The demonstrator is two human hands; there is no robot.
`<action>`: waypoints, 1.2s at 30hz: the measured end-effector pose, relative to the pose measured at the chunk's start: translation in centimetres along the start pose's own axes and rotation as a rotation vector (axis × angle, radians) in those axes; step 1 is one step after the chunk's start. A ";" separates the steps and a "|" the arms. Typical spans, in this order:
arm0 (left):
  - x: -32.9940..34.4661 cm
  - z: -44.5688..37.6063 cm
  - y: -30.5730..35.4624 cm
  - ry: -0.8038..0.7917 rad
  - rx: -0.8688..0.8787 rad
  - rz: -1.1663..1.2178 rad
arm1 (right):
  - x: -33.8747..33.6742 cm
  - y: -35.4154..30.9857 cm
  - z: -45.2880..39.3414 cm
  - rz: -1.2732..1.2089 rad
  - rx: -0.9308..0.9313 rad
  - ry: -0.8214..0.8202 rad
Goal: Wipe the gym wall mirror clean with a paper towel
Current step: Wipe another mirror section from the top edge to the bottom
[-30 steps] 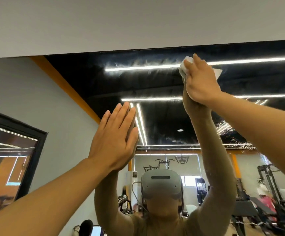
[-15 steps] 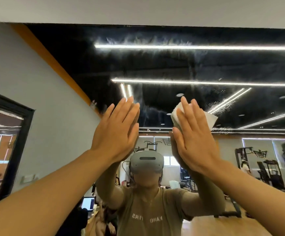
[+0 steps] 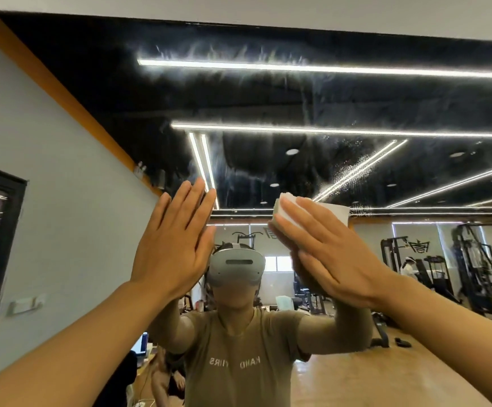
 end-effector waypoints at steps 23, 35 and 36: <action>-0.1 0.0 0.1 0.030 -0.008 -0.001 | 1.3 0.4 -3.9 0.117 0.397 0.207; -0.2 0.0 0.3 0.020 -0.005 -0.020 | 1.5 -3.6 3.7 0.129 0.118 0.054; -0.2 -0.1 0.3 0.022 -0.005 -0.020 | 1.3 -2.7 2.0 0.105 0.154 0.085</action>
Point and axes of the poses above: each hand's wrist, its own z-axis away from the middle knuckle, its own x-axis out of the palm, y = z × x, the point moved 6 cm from there along -z, towards the middle knuckle, and after that the axes turned 15 degrees about y, right-handed, at the moved point
